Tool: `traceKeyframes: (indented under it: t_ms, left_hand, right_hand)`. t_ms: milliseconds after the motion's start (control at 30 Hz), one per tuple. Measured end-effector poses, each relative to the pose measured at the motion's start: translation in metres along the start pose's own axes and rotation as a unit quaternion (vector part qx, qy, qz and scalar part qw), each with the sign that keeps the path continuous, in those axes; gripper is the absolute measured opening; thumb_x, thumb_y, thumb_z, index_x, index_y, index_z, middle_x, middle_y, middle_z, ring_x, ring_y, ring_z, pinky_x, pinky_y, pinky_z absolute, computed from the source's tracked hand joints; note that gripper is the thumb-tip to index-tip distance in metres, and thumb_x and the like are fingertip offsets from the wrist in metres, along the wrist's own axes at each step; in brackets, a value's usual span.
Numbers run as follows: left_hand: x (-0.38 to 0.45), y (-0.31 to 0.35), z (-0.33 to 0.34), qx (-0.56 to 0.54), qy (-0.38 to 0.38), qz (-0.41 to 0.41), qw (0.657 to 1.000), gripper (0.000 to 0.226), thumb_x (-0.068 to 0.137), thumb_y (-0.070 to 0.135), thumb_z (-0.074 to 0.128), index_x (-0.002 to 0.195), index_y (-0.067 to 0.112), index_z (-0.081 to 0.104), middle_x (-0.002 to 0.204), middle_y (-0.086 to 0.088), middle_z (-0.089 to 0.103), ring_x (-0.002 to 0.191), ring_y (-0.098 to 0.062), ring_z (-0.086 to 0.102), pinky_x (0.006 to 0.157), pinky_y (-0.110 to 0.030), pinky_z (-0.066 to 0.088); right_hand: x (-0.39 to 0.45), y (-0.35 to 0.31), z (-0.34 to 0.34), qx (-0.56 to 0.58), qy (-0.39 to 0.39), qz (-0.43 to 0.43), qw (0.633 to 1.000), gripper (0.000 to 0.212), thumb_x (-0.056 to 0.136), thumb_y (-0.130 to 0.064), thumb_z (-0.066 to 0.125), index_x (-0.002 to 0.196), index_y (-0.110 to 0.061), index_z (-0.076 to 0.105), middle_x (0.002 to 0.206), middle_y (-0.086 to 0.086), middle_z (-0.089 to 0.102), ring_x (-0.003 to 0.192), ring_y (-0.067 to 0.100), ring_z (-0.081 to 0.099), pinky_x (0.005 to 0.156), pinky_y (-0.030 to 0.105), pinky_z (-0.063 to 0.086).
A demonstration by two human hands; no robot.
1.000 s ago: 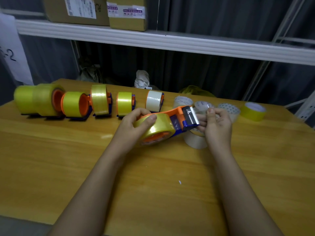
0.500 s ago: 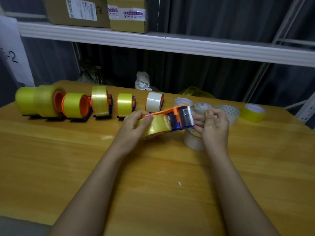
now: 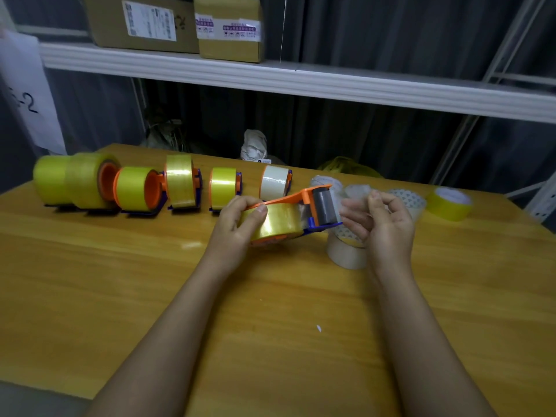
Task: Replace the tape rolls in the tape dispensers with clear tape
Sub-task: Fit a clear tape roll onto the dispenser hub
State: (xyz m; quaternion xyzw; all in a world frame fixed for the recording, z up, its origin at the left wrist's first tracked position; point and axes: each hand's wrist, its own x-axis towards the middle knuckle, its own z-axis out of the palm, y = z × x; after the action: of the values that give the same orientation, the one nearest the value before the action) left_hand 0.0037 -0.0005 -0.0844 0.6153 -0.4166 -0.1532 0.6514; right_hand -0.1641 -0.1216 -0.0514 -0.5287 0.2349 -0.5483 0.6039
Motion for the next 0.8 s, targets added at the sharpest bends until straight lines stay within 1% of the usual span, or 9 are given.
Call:
traceKeyframes:
  t_ms: [133,167,300,400,467,567,667,733,800]
  left_hand:
    - [0.001,0.003,0.001,0.038,0.069,0.03,0.996,0.016,0.084,0.04,0.059,0.079,0.026,0.061,0.085,0.002,0.058,0.081,-0.009,0.054,0.07,-0.027,0.043]
    - [0.001,0.003,0.001,0.047,0.088,0.029,0.995,0.018,0.086,0.039,0.061,0.077,0.023,0.061,0.082,0.002,0.058,0.078,-0.008,0.054,0.07,-0.028,0.042]
    - [0.003,-0.001,0.0,0.066,0.116,0.017,0.991,0.022,0.082,0.049,0.063,0.075,0.028,0.062,0.079,0.011,0.057,0.084,-0.019,0.059,0.069,-0.048,0.053]
    - [0.002,0.001,0.001,0.064,0.136,0.024,0.988,0.02,0.087,0.039,0.064,0.073,0.025,0.06,0.08,0.005,0.057,0.078,-0.013,0.056,0.066,-0.043,0.049]
    - [0.003,0.0,-0.001,0.06,0.146,0.014,0.987,0.023,0.085,0.047,0.062,0.076,0.027,0.061,0.085,0.001,0.059,0.084,-0.018,0.061,0.068,-0.047,0.053]
    - [0.005,-0.003,-0.002,0.062,0.151,0.01,0.987,0.033,0.076,0.064,0.057,0.08,0.032,0.062,0.088,0.001,0.061,0.089,-0.025,0.063,0.068,-0.055,0.055]
    - [0.003,-0.001,0.0,0.072,0.151,0.021,0.986,0.035,0.076,0.064,0.056,0.079,0.03,0.062,0.088,0.001,0.061,0.089,-0.024,0.061,0.069,-0.056,0.054]
    - [0.002,-0.001,0.0,0.072,0.147,0.026,0.986,0.03,0.078,0.061,0.057,0.079,0.031,0.062,0.087,0.001,0.06,0.089,-0.024,0.061,0.069,-0.057,0.053]
    - [0.003,-0.001,0.001,0.074,0.143,0.026,0.987,0.027,0.078,0.06,0.057,0.079,0.034,0.062,0.087,0.002,0.06,0.089,-0.024,0.061,0.069,-0.057,0.053]
  right_hand:
    - [0.003,0.002,-0.002,-0.043,0.02,-0.019,0.999,0.016,0.097,-0.009,0.054,0.085,-0.014,0.063,0.068,-0.011,0.071,0.069,0.004,0.068,0.065,0.019,0.056]
    - [0.003,0.004,-0.002,-0.051,0.023,-0.018,0.998,0.016,0.096,-0.009,0.055,0.084,-0.014,0.063,0.068,-0.012,0.071,0.069,0.003,0.067,0.067,0.02,0.056]
    - [0.006,0.013,-0.004,-0.085,0.06,0.001,0.995,0.017,0.096,-0.014,0.057,0.083,-0.016,0.067,0.077,-0.006,0.068,0.072,0.004,0.064,0.069,0.022,0.057]
    - [0.01,0.019,-0.009,-0.099,0.111,0.011,0.989,0.021,0.1,-0.019,0.05,0.088,-0.017,0.067,0.087,0.0,0.068,0.069,0.002,0.06,0.063,0.016,0.053]
    - [0.01,0.019,-0.009,-0.135,0.12,-0.021,0.983,0.02,0.1,-0.018,0.05,0.094,-0.016,0.068,0.091,-0.001,0.068,0.069,-0.001,0.06,0.066,0.015,0.052]
    - [0.004,0.016,-0.001,-0.158,0.08,-0.08,0.981,0.014,0.097,-0.016,0.056,0.098,-0.017,0.069,0.091,-0.01,0.069,0.079,-0.004,0.062,0.075,0.016,0.053]
    - [-0.003,0.016,0.005,-0.185,0.016,-0.13,0.974,0.011,0.094,-0.017,0.061,0.094,-0.025,0.069,0.094,-0.003,0.069,0.086,-0.001,0.063,0.073,0.013,0.05]
    - [-0.004,0.017,0.007,-0.199,-0.007,-0.117,0.973,0.016,0.094,-0.018,0.06,0.09,-0.033,0.067,0.093,-0.004,0.069,0.084,-0.003,0.062,0.071,0.011,0.048]
    - [-0.005,0.016,0.009,-0.19,-0.018,-0.087,0.978,0.019,0.095,-0.018,0.059,0.087,-0.034,0.065,0.084,-0.008,0.068,0.075,-0.007,0.061,0.067,0.01,0.048]
